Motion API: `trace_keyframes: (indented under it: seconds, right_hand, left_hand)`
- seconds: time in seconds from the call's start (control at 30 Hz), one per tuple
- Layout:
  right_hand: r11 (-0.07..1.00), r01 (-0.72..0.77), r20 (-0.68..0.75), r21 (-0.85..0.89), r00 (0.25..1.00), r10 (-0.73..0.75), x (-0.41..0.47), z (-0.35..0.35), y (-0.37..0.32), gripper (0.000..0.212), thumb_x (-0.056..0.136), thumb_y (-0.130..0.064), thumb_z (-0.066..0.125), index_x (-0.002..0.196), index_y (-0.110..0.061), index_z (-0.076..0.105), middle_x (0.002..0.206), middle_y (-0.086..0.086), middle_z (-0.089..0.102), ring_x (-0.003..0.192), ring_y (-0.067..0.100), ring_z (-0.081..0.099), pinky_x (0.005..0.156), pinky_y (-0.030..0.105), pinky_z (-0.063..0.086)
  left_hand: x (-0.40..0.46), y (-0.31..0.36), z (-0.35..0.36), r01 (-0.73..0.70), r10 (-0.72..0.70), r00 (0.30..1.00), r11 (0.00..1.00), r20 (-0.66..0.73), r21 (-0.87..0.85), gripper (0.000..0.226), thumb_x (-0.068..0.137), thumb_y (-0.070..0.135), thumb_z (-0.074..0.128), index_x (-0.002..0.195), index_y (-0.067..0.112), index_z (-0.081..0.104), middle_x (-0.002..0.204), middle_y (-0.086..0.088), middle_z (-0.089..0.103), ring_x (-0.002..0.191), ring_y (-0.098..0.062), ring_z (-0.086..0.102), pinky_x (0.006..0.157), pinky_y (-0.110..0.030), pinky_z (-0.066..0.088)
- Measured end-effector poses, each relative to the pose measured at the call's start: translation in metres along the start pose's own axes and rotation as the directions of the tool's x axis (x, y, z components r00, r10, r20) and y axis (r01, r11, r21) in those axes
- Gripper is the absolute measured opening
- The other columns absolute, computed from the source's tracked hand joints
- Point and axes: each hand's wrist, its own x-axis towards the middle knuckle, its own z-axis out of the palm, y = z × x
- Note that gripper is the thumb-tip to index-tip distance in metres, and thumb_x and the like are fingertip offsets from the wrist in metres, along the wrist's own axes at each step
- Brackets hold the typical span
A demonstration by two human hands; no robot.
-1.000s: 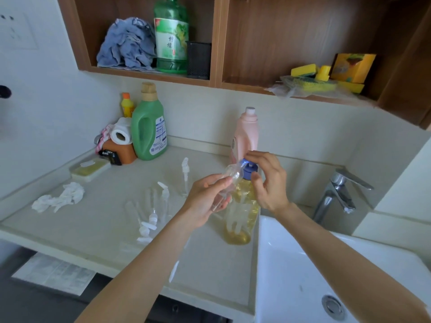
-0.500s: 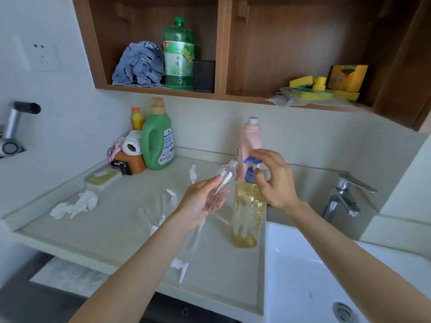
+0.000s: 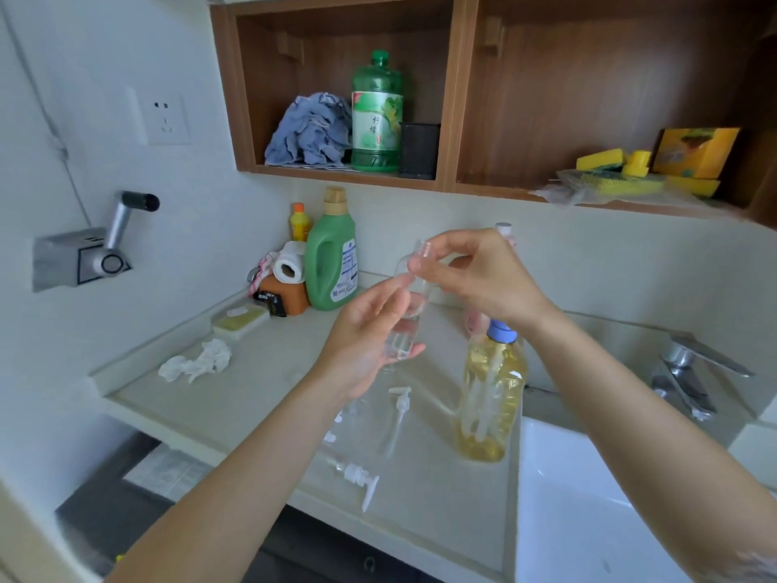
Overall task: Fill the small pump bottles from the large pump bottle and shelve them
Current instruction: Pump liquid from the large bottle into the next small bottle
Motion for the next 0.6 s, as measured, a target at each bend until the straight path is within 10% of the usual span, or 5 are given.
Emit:
trace_keyframes:
  seconds: [0.2,0.3,0.43,0.6]
  right_hand:
    - [0.999,-0.049,0.071,0.004,0.996,0.049,0.011,-0.002,-0.001,0.031,0.066,-0.039,0.082,0.085,-0.019,0.067,0.081,0.003,0.068,0.077,0.017,0.064,0.080,0.045,0.054]
    - [0.991,-0.012,0.173,0.135,0.985,-0.012,0.014,-0.008,-0.011,0.023,0.080,-0.002,0.073,0.099,-0.010,0.064,0.090,0.009,0.066,0.087,0.014,0.063,0.080,0.036,0.053]
    - [0.970,-0.094,0.265,0.226,0.964,0.032,0.016,-0.011,-0.019,0.028,0.080,-0.008,0.059,0.108,-0.012,0.064,0.096,-0.003,0.074,0.098,0.014,0.063,0.081,0.023,0.047]
    - [1.000,-0.025,0.088,-0.007,0.996,0.026,0.011,0.008,-0.021,0.048,0.069,-0.037,0.080,0.110,-0.016,0.067,0.089,0.004,0.074,0.089,0.019,0.069,0.091,0.038,0.054]
  left_hand:
    - [-0.004,0.000,0.003,-0.040,0.039,0.999,0.997,0.027,0.063,0.039,0.077,0.004,0.073,0.114,0.009,0.061,0.093,0.007,0.066,0.087,-0.005,0.062,0.086,-0.034,0.056]
    - [-0.006,0.003,-0.006,0.036,-0.032,0.988,0.999,0.152,-0.026,0.033,0.071,0.003,0.063,0.104,0.008,0.063,0.102,-0.006,0.070,0.100,-0.019,0.065,0.089,-0.028,0.054]
    - [-0.013,0.010,-0.016,0.090,-0.071,0.945,0.995,0.320,-0.046,0.039,0.076,0.002,0.058,0.115,0.000,0.056,0.105,-0.012,0.071,0.103,-0.027,0.067,0.087,-0.025,0.052]
    - [-0.009,0.000,-0.014,-0.196,0.211,0.977,0.943,-0.030,0.268,0.028,0.058,0.032,0.083,0.082,0.020,0.073,0.082,0.001,0.073,0.082,-0.015,0.069,0.085,-0.032,0.053]
